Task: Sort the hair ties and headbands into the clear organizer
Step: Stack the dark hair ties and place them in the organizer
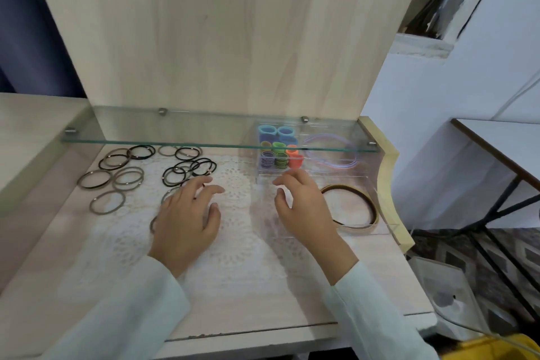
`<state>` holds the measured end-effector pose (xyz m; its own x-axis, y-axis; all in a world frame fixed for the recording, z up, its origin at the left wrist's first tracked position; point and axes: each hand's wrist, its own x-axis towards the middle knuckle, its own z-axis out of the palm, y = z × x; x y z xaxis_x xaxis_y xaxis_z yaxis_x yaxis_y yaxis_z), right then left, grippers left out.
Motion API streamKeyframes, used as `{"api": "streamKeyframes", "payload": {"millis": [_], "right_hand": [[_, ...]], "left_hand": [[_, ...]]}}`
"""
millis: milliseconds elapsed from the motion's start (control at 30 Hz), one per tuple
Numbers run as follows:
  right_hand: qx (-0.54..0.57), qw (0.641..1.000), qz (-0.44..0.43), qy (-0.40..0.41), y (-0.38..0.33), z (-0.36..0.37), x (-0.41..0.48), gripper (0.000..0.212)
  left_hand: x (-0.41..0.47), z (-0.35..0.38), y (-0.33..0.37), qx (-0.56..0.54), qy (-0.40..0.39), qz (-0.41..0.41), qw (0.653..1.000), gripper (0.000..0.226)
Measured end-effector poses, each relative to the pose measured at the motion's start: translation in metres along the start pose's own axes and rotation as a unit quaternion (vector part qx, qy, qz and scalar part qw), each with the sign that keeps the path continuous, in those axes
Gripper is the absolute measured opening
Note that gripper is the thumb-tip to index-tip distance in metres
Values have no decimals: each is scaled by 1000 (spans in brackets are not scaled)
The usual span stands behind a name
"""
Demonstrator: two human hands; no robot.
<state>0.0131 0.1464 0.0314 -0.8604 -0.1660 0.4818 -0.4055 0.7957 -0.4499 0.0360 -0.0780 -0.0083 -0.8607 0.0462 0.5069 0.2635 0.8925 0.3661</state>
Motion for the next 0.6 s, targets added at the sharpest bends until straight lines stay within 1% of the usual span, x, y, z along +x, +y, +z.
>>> {"api": "streamKeyframes", "payload": {"millis": [33,100,167,267,333,467,600], "right_hand": [[-2,1000,-14,1,-8,4,1,37],[2,999,-40,4,-25,13,3,38],[9,998,-63,7,-39,21,5,34],[11,995,-101,8,-55,34,5,24],[4,993,-121,-5,-63,44,3,25],[8,988,-146,-46,-76,71,0,30],[20,986,-131,-106,-85,94,-3,37]], "left_hand": [[-1,-4,-9,6,7,-3,1000,33],[-3,-15,-27,22,24,-16,999,33],[-7,-24,-45,35,43,-27,998,33],[-17,-34,-66,40,84,-19,996,30],[-22,-40,-74,47,104,-16,993,27],[-28,-49,-87,65,96,1,993,25],[-32,-45,-98,53,59,15,997,21]]}}
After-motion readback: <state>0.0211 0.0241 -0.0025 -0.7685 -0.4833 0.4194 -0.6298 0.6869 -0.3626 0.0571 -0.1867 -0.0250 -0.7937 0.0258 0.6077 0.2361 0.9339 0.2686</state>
